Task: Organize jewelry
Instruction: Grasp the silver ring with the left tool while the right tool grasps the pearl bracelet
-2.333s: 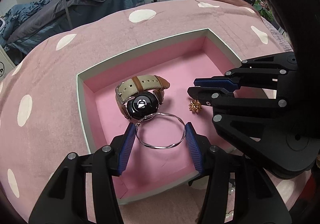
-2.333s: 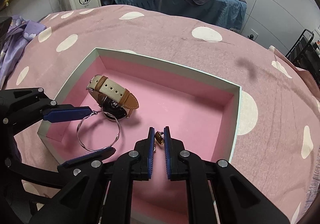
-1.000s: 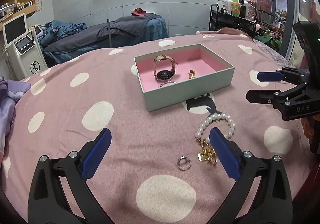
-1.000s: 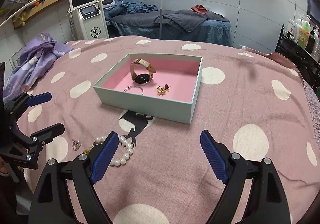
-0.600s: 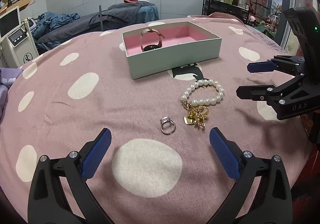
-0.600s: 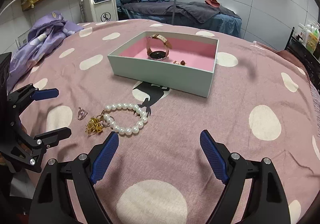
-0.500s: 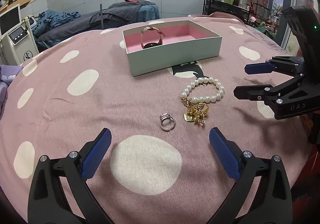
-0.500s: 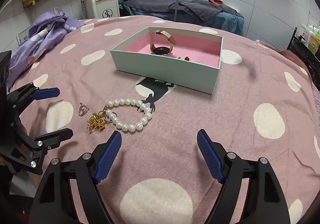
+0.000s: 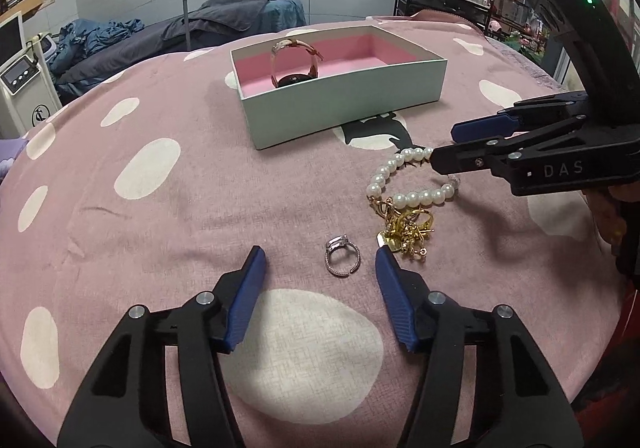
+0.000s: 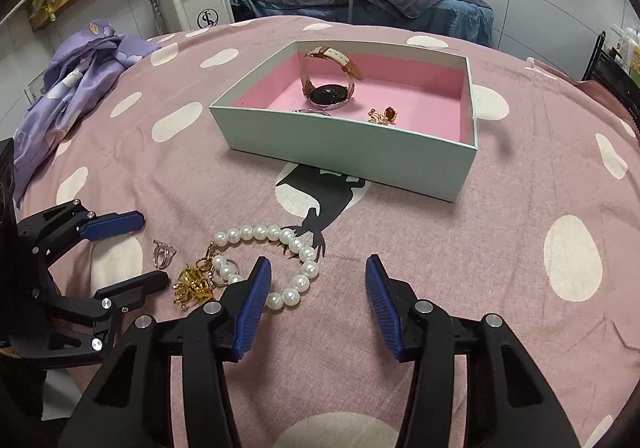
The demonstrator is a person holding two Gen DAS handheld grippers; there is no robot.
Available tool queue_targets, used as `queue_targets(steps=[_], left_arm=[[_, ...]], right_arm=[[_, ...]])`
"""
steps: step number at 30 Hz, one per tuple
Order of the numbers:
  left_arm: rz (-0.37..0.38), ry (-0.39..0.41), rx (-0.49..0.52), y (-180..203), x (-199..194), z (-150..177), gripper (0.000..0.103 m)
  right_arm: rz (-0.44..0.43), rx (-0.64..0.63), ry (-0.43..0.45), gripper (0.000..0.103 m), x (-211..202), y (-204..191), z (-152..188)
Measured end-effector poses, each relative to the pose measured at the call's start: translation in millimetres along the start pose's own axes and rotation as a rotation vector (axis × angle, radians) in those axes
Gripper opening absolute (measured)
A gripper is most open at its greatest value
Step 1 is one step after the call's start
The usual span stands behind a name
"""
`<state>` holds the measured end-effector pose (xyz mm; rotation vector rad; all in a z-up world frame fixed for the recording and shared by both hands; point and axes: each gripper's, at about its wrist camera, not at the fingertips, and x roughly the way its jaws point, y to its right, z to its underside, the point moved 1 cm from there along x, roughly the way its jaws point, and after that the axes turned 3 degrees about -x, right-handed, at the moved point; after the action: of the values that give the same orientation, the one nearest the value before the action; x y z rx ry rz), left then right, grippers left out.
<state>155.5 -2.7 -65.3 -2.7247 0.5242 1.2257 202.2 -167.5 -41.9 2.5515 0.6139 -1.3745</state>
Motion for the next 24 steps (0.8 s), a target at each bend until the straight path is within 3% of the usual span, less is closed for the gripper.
queue_targets(steps=[3, 8, 12, 15, 24], left_arm=[[-0.002, -0.006, 0.027, 6, 6, -3, 0.051], [0.037, -0.007, 0.028, 9, 8, -3, 0.033], [0.049, 0.004, 0.021, 12, 7, -1, 0.025], [0.052, 0.005, 0.022, 15, 6, -1, 0.02], [0.062, 0.019, 0.009, 14, -3, 3, 0.019]], right_arm=[[-0.004, -0.004, -0.017, 0.042, 7, -3, -4], [0.059, -0.074, -0.031, 0.037, 15, -14, -4], [0.051, -0.089, -0.026, 0.013, 13, -14, -2], [0.04, -0.09, -0.008, 0.012, 10, -14, 1], [0.018, -0.113, 0.105, 0.009, -24, -16, 9]])
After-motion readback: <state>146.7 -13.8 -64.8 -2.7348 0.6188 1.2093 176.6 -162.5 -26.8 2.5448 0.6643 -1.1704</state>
